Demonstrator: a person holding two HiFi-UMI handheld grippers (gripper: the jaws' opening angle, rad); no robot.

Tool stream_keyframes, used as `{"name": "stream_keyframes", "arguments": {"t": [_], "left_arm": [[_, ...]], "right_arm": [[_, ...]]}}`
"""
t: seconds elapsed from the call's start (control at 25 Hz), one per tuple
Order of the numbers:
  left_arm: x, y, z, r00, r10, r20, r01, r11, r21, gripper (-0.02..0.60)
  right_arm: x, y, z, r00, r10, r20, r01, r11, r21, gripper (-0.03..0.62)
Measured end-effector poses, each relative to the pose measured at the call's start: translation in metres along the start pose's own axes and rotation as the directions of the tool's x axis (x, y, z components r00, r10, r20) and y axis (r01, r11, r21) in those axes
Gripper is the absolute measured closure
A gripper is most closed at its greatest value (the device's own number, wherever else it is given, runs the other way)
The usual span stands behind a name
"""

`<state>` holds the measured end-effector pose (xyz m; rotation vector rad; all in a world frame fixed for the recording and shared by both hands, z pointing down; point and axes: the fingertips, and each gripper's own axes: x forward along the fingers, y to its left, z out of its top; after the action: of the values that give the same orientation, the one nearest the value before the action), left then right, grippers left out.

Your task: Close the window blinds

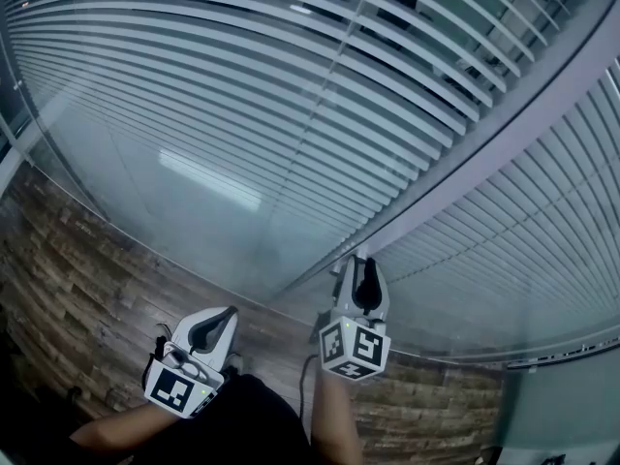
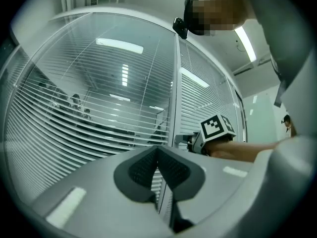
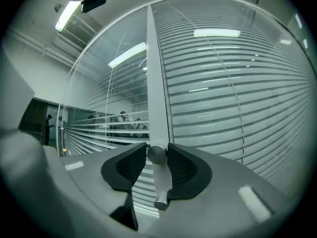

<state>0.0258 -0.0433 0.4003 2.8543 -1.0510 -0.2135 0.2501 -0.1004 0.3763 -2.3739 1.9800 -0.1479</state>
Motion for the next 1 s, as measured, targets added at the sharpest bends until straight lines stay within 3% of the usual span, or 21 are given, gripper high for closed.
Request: {"name": "stream_keyframes", "arguments": {"t": [0.6,0.8,1.0], "left_arm": [[0.001,-0.008,-0.021,0.998,0.000,-0.057,-0.001,1.000,-0.020,0.583],[-0.011,-0.003,-0.024,0.999,-0.009,-0.043,0.008,0.999,-0.034,0.583],[-0.011,-0.012,-0.017,0.999,-0.037,-0.010,0.036,0.999,-0.029,0.583]], "right_arm": [[0.011,-0.010,-0.005,0.999,-0.034,-0.015,0.034,0.999,-0.009,0.465],[0.007,0.001,-0.010,0.999,-0.019,-0.044,0.014,0.994,-0.110,0.464],[0.004,0.006,-0.007,0.997,-0.037,-0.066,0.017,0.962,-0.272,0.465]]}}
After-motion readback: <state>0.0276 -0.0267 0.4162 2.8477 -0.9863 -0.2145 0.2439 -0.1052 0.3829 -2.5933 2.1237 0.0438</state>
